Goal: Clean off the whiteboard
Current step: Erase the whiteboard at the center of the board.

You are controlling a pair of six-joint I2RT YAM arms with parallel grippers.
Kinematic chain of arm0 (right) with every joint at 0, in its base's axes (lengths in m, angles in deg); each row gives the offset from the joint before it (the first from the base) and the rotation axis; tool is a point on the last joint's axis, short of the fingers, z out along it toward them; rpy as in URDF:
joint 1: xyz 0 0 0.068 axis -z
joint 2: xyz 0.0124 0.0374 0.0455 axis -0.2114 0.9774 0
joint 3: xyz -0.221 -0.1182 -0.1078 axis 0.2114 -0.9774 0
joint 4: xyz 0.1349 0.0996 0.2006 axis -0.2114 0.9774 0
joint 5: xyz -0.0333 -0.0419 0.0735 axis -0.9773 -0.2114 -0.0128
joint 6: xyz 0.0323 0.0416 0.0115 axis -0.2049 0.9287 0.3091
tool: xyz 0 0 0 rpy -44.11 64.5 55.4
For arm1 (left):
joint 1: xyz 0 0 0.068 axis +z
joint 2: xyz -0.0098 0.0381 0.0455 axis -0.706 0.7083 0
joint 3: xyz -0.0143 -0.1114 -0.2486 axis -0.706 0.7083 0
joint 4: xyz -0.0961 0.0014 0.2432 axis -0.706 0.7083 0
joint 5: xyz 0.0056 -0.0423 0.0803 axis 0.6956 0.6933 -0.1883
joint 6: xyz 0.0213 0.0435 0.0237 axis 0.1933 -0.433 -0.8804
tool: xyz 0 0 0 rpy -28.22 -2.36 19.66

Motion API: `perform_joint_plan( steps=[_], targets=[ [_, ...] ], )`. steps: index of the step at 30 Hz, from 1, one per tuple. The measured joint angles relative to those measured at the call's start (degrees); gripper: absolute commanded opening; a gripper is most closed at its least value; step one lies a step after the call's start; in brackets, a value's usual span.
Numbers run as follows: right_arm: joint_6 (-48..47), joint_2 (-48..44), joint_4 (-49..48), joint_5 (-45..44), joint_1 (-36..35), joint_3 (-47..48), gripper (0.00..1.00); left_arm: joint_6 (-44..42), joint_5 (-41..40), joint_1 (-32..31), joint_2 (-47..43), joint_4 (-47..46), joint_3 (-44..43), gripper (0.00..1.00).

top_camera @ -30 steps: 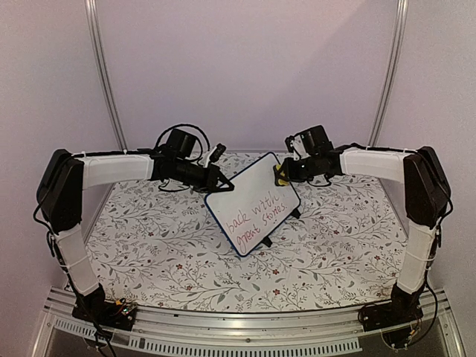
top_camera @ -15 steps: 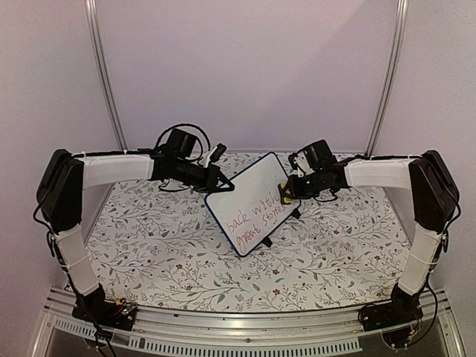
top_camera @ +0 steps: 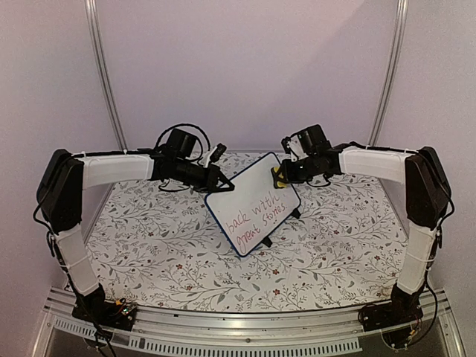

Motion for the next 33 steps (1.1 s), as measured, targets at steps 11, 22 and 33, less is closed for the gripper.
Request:
perform_joint_plan(
  steps=[11, 22, 33],
  targets=[
    [-0.59, -3.39, -1.27, 0.04, 0.0, -9.66, 0.17, -0.04, -0.02, -0.04, 0.0, 0.02, -0.09, 0.0],
    [-2.95, -2.36, 2.86, 0.5, -0.87, -3.74, 0.17, -0.46, 0.13, -0.09, 0.0, -0.02, -0.13, 0.0],
    [-4.44, 2.4, 2.91, -0.02, -2.25, 7.82, 0.17, -0.15, -0.15, -0.11, 0.0, 0.09, -0.13, 0.0]
  ],
)
